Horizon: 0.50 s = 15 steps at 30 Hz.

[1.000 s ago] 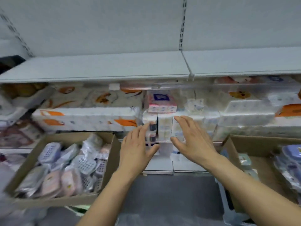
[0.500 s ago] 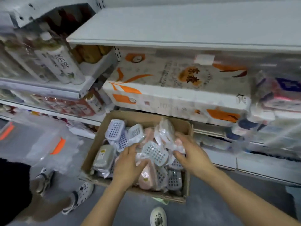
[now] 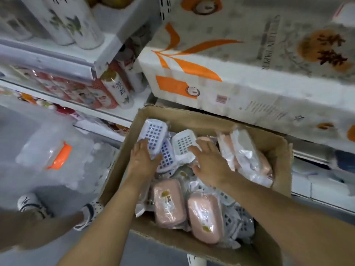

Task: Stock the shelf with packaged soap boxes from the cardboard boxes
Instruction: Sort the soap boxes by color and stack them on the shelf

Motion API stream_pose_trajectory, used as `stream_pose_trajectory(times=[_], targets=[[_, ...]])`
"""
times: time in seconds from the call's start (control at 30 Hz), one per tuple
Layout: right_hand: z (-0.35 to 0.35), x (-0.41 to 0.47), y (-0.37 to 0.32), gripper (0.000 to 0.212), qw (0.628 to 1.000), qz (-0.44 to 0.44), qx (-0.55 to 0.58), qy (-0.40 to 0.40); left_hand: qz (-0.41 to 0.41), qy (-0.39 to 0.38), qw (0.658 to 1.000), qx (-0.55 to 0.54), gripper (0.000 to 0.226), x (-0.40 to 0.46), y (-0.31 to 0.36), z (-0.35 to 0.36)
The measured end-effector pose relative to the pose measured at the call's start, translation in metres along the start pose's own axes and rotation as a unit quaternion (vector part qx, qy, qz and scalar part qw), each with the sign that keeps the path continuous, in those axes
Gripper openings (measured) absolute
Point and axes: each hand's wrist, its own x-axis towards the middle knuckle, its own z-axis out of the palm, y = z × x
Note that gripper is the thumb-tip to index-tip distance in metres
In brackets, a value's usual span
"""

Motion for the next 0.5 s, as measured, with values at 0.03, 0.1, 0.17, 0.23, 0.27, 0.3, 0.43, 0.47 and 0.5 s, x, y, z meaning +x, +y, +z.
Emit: stream_pose_trajectory(times=[0.03,0.1,0.17,0.23,0.27,0.3,0.43,0.47,0.5], targets=[[0.006,0.01,0.001,0.064,0.999,-0.011,-0.039,-0.004,0.007,0.006,1.0,0.013,0.076,0.011,-0.004,0.006],[0.016,0.025,0.002,0.069,0.994,-0.031,-0.1,-0.026,0.017,-0.009,0.998,0.061,0.081,0.027,-0.009,0.018],[0.022,0.037,0.003,0.071,0.99,-0.036,-0.128,-0.045,0.022,-0.024,0.99,0.137,0.087,0.039,-0.012,0.028],[0.027,0.048,0.005,0.07,0.989,-0.042,-0.133,-0.045,0.026,-0.012,0.98,0.198,0.085,0.047,-0.011,0.032],[0.028,0.052,0.007,0.068,0.989,-0.046,-0.129,-0.046,0.031,0.003,0.975,0.221,0.08,0.049,-0.011,0.032],[0.029,0.055,0.009,0.065,0.989,-0.05,-0.131,-0.047,0.037,0.02,0.97,0.241,0.073,0.051,-0.011,0.032],[0.022,0.048,0.012,0.047,0.987,-0.066,-0.148,-0.003,0.071,0.039,0.961,0.264,0.052,0.048,-0.006,0.027],[0.019,0.043,0.012,0.043,0.989,-0.066,-0.132,0.011,0.075,0.036,0.966,0.244,0.048,0.046,-0.003,0.022],[0.015,0.037,0.011,0.041,0.992,-0.063,-0.108,0.026,0.073,0.035,0.975,0.206,0.044,0.043,-0.001,0.016]])
